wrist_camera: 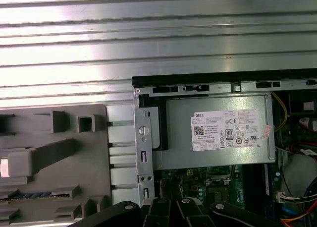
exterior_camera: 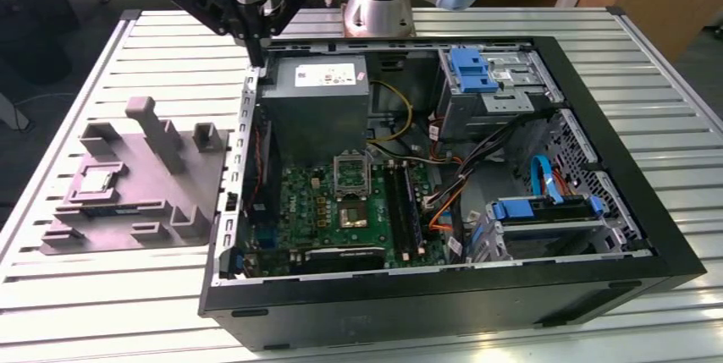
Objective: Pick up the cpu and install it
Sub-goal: 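Reach for the cpu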
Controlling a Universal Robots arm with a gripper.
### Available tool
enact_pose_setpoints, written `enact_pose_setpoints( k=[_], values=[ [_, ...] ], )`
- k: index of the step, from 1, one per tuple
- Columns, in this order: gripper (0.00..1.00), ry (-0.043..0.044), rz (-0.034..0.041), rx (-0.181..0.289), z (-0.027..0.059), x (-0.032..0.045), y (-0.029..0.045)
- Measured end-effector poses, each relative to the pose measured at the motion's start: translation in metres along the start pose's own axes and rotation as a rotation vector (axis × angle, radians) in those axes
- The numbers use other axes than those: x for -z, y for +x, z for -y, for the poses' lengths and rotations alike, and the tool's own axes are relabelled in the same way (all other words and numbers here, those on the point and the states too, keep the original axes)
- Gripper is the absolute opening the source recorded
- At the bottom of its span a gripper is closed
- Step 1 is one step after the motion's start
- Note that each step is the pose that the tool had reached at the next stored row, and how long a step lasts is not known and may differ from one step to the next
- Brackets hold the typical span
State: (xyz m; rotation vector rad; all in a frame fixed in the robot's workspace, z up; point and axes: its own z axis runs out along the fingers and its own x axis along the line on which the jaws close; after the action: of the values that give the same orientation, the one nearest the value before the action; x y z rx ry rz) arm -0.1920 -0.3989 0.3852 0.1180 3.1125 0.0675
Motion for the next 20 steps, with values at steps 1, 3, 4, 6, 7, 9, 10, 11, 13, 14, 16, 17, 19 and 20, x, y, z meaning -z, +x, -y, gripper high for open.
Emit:
enact_pose_setpoints(
  k=[1,3,4,6,7,9,10,11,13,14,16,17,19,20],
  values=[
    [0.11,0.0000,0.0000,0.000,0.0000,0.0000,0.0002],
    [0.11,0.0000,0.0000,0.000,0.0001,0.0000,0.0007],
    [0.11,0.0000,0.0000,0.000,0.0001,0.0000,0.0009],
    [0.11,0.0000,0.0000,0.000,0.0001,-0.0001,0.0014],
    [0.11,-0.0001,0.0000,0.000,0.0001,-0.0001,0.0017],
    [0.11,0.0000,0.0000,0.000,0.0002,-0.0001,0.0020],
    [0.11,0.0000,0.0000,0.000,0.0002,-0.0001,0.0022],
    [0.11,0.0000,0.0000,0.000,0.0002,-0.0001,0.0024],
    [0.11,0.0001,-0.0001,0.000,0.0002,-0.0001,0.0028],
    [0.11,0.0000,0.0000,0.000,0.0002,-0.0001,0.0030],
    [0.11,0.0000,0.0000,0.000,0.0003,-0.0001,0.0034],
    [0.11,0.0000,0.0000,0.000,0.0003,-0.0001,0.0036],
    [0.11,0.0001,-0.0001,0.000,0.0004,-0.0004,0.0053],
    [0.11,0.0001,0.0000,0.000,0.0004,-0.0004,0.0053]
  ],
)
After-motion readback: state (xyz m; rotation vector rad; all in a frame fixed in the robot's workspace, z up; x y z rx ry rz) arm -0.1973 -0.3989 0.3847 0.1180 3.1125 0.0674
